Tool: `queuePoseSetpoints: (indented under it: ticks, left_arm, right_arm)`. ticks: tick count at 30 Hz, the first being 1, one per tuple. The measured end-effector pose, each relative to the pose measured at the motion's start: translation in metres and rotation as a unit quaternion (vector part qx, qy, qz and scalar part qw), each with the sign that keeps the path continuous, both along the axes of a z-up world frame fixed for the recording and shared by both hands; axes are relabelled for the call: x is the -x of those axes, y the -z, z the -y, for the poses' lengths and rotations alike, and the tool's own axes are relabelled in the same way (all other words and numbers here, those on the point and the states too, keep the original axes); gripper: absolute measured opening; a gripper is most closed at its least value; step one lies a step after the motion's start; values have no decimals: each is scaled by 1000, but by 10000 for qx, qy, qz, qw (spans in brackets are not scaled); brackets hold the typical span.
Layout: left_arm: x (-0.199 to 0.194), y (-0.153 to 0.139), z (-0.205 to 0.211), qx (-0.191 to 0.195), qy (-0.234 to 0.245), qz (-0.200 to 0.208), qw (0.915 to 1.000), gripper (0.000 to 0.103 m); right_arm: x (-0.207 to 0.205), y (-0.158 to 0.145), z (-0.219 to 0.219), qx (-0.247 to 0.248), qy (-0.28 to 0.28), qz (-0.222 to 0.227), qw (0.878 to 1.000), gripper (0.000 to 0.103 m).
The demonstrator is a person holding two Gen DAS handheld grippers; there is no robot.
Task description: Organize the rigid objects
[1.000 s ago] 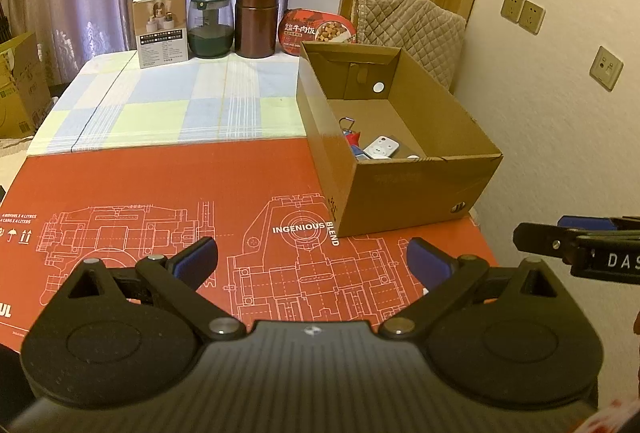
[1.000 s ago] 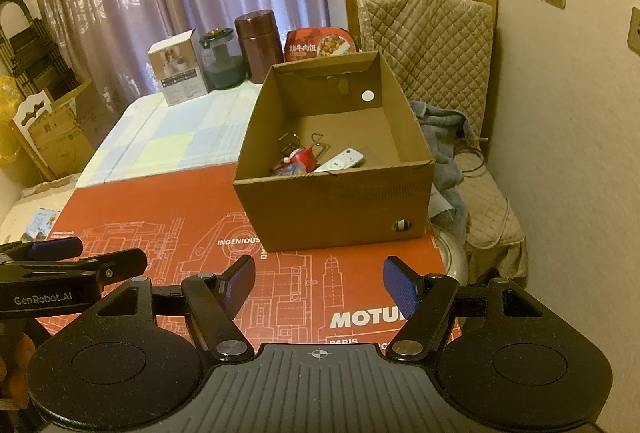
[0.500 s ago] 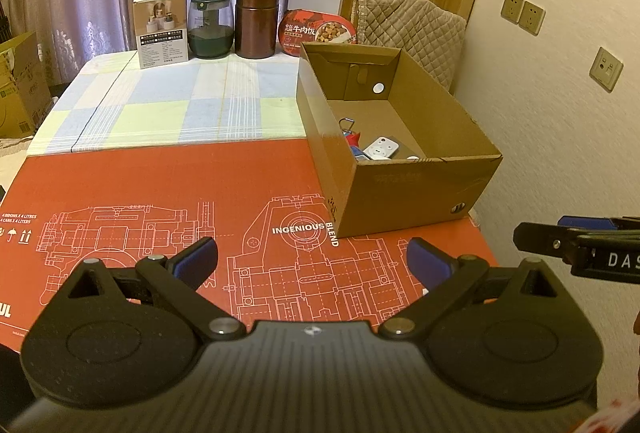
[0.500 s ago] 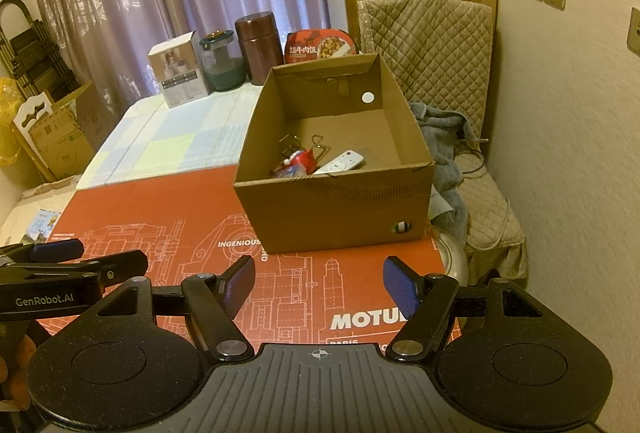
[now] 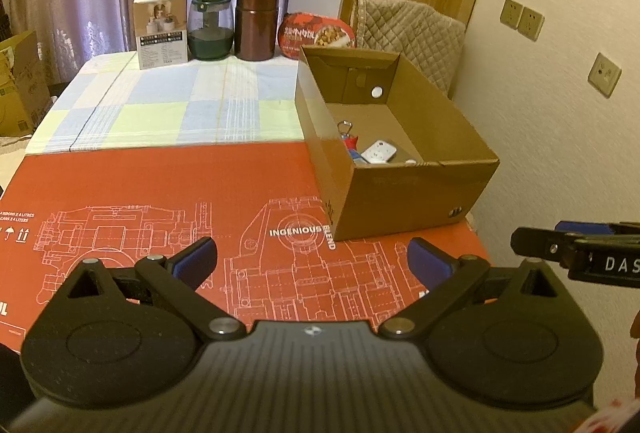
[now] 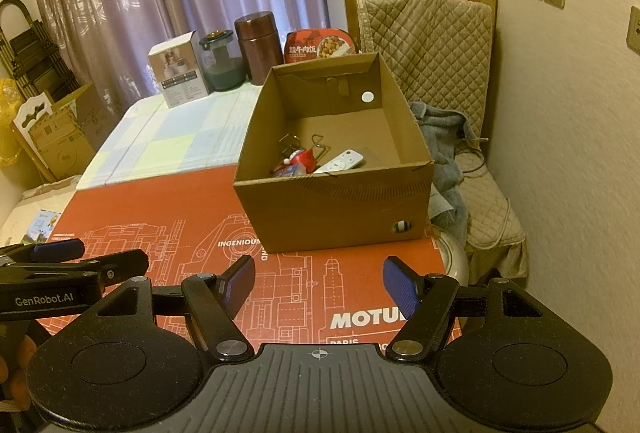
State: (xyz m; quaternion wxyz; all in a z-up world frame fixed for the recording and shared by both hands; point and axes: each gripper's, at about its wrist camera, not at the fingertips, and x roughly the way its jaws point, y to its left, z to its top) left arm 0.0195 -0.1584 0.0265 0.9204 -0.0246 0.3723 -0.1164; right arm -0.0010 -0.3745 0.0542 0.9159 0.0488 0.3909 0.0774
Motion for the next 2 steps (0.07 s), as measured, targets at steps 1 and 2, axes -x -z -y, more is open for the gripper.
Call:
queuePoseSetpoints:
  ticks: [1,2]
  left_arm:
    - [0,-1,0,-7,2,25,10000,101]
    - [0,-1,0,-4,13,31,10000,101]
  right_arm:
    - [0,0,0,0,-1,1,10000,68]
    - [0,0,0,3,3,3,10000,68]
